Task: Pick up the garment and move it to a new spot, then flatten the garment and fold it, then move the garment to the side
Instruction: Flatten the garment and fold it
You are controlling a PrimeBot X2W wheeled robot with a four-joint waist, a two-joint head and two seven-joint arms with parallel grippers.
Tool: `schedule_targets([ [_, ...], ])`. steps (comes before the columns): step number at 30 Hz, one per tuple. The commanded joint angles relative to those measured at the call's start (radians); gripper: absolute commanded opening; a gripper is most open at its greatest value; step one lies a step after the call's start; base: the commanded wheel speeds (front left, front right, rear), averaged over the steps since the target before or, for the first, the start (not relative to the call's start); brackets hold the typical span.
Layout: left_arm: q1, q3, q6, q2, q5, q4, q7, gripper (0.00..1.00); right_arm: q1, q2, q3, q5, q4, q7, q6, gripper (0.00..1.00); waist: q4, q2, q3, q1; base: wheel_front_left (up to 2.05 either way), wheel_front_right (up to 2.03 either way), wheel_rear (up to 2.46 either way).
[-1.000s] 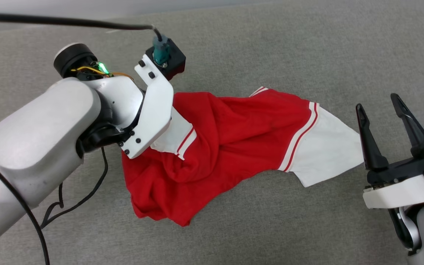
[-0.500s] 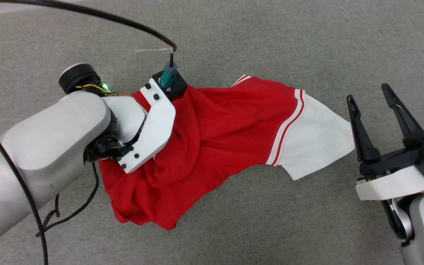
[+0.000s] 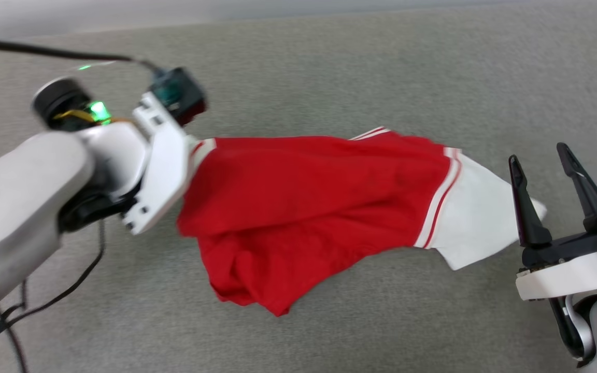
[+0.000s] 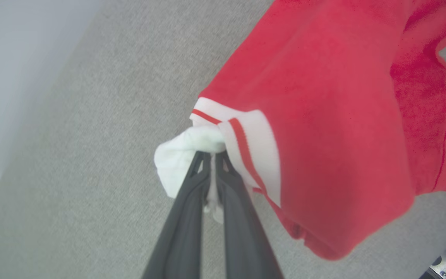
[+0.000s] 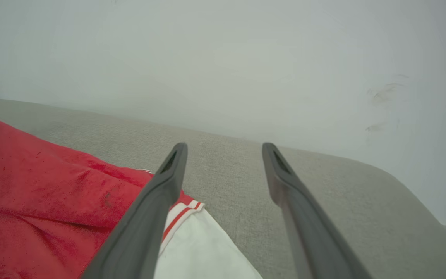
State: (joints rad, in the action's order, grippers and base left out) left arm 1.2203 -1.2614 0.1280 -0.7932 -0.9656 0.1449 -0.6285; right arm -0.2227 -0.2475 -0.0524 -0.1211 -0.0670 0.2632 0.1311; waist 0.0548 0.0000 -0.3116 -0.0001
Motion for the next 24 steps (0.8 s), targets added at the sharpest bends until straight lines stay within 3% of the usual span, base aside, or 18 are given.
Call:
schedule_targets([
  [1, -0.047, 0.003, -0.01, -0.043, -0.009, 0.005, 0.027, 0.0, 0.017, 0.008, -0.001, 0.006, 0.003, 0.002, -0.001, 1.0, -0.042, 0.0, 0.025, 0.0001, 0.0, 0.0, 0.0],
  [4, -0.106, 0.001, -0.035, -0.104, -0.017, 0.019, 0.062, 0.0, 0.02, 0.011, -0.008, 0.008, 0.001, 0.002, -0.001, 1.0, -0.053, 0.0, 0.026, 0.0001, 0.0, 0.0, 0.0],
  [9, -0.251, -0.001, -0.074, -0.15, -0.085, 0.057, 0.133, 0.0, 0.013, 0.008, -0.018, 0.005, -0.011, 0.002, -0.001, 1.0, -0.049, 0.0, 0.016, 0.0001, 0.0, 0.0, 0.0],
  [17, -0.408, -0.014, -0.093, -0.102, -0.156, 0.128, 0.174, 0.0, 0.009, 0.005, -0.011, 0.005, -0.036, 0.002, -0.001, 1.0, -0.042, 0.0, 0.012, 0.0001, 0.0, 0.0, 0.0],
  [18, -0.406, -0.013, -0.093, -0.099, -0.158, 0.133, 0.173, 0.29, 0.01, 0.005, -0.01, 0.006, -0.039, 0.002, -0.001, 1.0, -0.042, 0.0, 0.015, 0.0001, 0.0, 0.0, 0.0],
  [19, -0.394, -0.007, -0.09, -0.099, -0.15, 0.136, 0.183, 1.0, 0.01, 0.005, -0.008, 0.006, -0.04, 0.002, -0.001, 1.0, -0.043, 0.0, 0.019, 0.0001, 0.0, 0.0, 0.0],
  [24, -0.318, 0.021, -0.081, -0.123, -0.117, 0.112, 0.198, 1.0, 0.022, 0.01, -0.002, 0.007, -0.043, 0.002, -0.001, 1.0, -0.049, 0.0, 0.04, 0.0001, 0.0, 0.0, 0.0],
])
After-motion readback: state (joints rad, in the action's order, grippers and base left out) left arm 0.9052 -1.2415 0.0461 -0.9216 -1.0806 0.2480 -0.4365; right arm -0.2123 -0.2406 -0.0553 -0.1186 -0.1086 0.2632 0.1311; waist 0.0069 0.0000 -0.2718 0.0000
